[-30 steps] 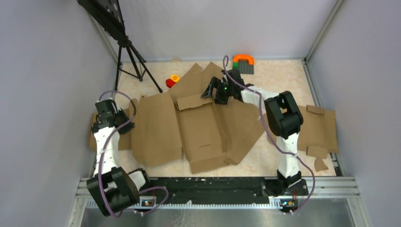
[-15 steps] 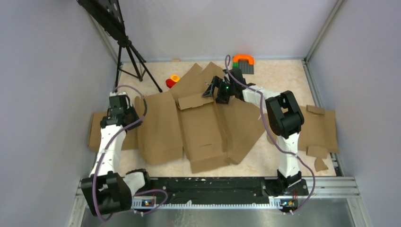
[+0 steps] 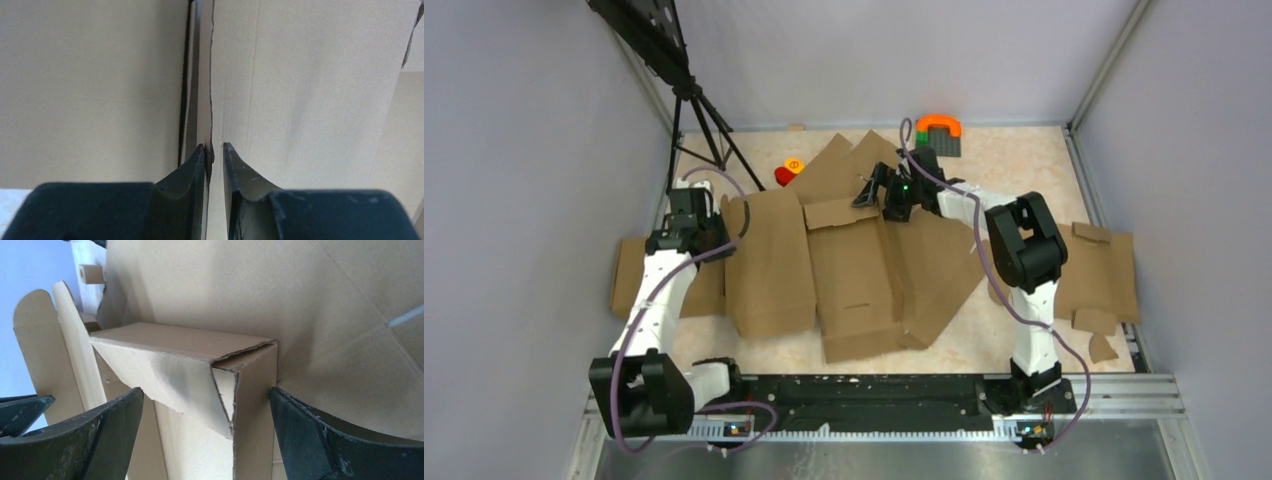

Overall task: Fold the paper box
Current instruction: Fold the paper box at the center of the board.

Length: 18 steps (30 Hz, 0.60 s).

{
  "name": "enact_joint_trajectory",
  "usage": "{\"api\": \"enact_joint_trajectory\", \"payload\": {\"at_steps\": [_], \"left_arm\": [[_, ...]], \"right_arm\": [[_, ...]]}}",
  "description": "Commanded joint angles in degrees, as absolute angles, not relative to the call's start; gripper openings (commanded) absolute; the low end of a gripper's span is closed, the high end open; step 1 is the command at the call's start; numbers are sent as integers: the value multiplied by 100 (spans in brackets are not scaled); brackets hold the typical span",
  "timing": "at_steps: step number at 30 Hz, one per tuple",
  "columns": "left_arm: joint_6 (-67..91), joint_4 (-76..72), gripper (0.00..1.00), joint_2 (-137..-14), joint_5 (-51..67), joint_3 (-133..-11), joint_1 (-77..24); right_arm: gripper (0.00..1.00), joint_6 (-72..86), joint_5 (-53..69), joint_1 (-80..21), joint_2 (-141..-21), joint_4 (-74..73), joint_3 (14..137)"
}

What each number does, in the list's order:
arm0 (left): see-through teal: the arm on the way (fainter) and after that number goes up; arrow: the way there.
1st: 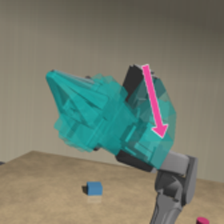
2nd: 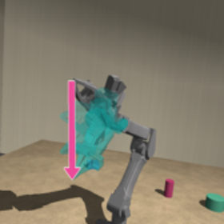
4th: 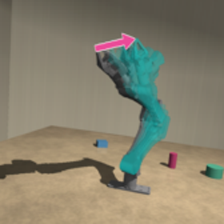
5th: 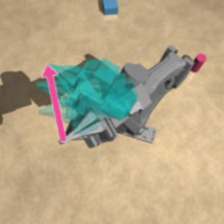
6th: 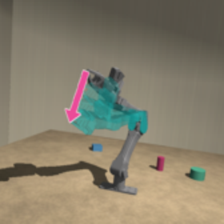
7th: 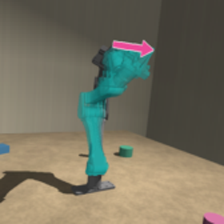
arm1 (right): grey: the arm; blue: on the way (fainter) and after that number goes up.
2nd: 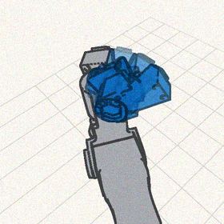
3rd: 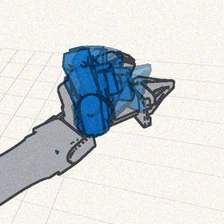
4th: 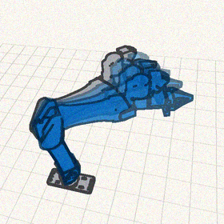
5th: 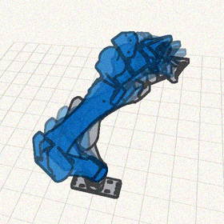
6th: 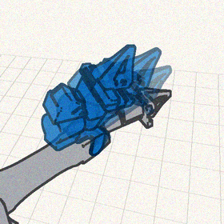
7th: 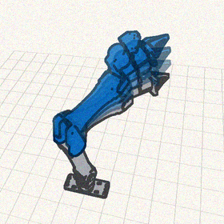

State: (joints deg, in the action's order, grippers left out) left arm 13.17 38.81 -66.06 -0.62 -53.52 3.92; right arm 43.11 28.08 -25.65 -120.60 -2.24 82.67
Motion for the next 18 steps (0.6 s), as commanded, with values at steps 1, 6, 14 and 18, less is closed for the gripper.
{"api": "enact_joint_trajectory", "payload": {"at_steps": [1,6,14,18], "left_arm": [[1017,3573,20,-6858,778,-5640,328],[640,3527,18,-6963,1228,-5643,327],[462,3474,17,-6905,1111,-5579,170],[442,3516,17,-6892,852,-5577,104]], "right_arm": [[95,4331,2865,-2636,-11691,131,7808],[95,4396,2672,-2663,-11202,501,7085],[94,4161,2377,-2768,-10483,280,6517],[95,3845,1939,-2838,-10062,-198,6369]]}}
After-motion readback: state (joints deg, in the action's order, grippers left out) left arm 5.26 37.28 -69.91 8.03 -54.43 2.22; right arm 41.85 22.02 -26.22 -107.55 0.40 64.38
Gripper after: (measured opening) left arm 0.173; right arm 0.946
